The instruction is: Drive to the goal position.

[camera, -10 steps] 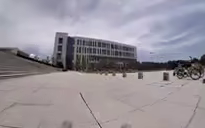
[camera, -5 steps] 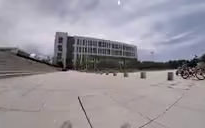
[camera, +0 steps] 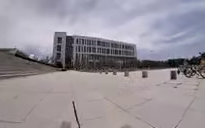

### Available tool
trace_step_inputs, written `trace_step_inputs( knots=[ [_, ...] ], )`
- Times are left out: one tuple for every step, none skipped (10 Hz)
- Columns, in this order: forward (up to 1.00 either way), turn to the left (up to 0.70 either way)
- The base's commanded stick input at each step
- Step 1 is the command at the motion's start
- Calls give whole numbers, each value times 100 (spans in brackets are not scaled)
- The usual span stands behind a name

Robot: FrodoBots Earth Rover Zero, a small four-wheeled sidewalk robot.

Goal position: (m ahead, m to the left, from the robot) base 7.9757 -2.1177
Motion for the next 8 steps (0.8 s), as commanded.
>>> trace_step_inputs(
  knots=[
    [70,-34],
    [70,-4],
    [70,0],
    [70,0],
    [70,0],
    [70,0],
    [70,0],
    [70,0]
  ],
)
